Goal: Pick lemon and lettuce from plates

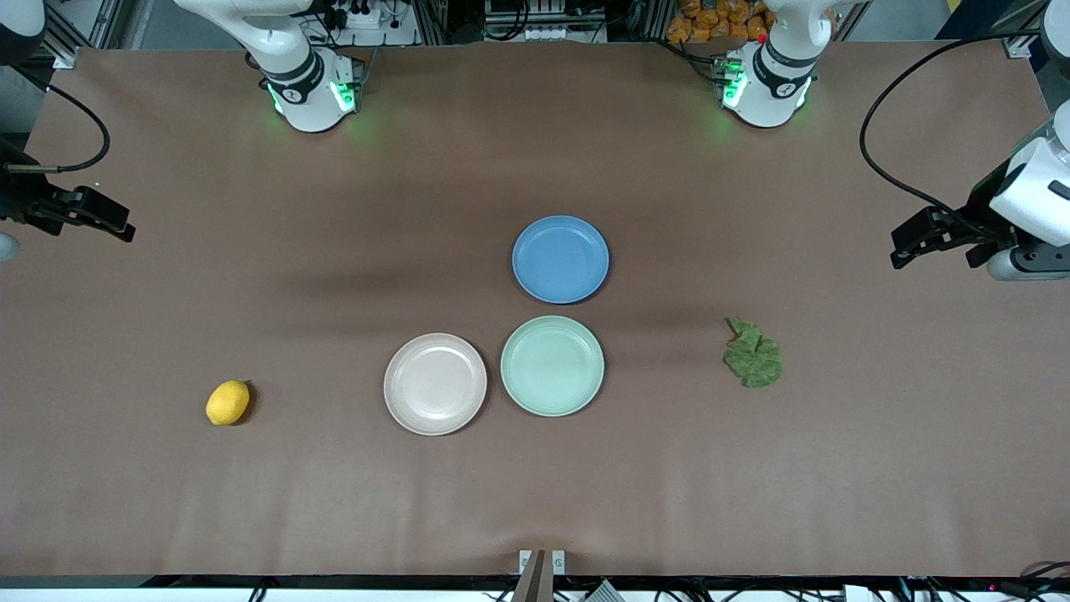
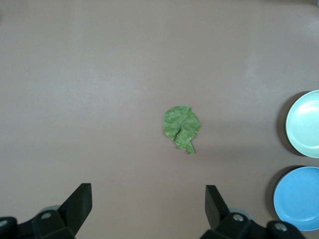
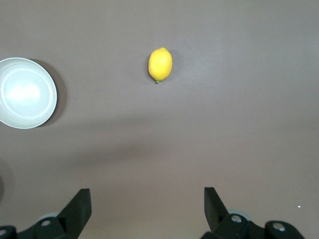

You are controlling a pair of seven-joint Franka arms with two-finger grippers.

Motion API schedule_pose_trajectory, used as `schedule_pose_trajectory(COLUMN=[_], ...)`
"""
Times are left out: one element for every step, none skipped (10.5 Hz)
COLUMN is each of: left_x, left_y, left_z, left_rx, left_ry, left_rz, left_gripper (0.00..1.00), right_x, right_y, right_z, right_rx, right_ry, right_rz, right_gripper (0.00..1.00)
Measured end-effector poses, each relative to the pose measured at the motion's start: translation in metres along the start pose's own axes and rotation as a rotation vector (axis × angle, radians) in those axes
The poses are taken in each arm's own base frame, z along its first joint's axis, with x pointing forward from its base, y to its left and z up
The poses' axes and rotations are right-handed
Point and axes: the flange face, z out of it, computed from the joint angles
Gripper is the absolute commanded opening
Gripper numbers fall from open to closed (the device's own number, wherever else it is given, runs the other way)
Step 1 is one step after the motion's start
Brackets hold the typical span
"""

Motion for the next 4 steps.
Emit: schedule_pose_trajectory(left_x=[0.0000, 0.0000, 0.0000, 0.0000], left_y=[-0.0002, 0.0000, 0.0000, 0.0000], left_z=[0.0000, 0.0000, -0.0001, -0.0001], left_rx=[0.000, 0.000, 0.000, 0.000], left_ry=[0.000, 0.000, 0.000, 0.000], left_rz=[-0.005, -0.005, -0.005, -0.006], left_gripper=[1.00, 1.00, 1.00, 1.00], right_x=[0.0000, 0.0002, 0.0004, 0.0009], right_y=[0.0003, 0.0010, 0.0019, 0.0028], right_z=[0.0000, 0.0001, 0.0005, 0.0012], right_rx=[0.000, 0.000, 0.000, 0.000], right_ry=[0.000, 0.000, 0.000, -0.001], right_rz=[0.001, 0.002, 0.003, 0.005], right_gripper=[1.00, 1.00, 1.00, 1.00])
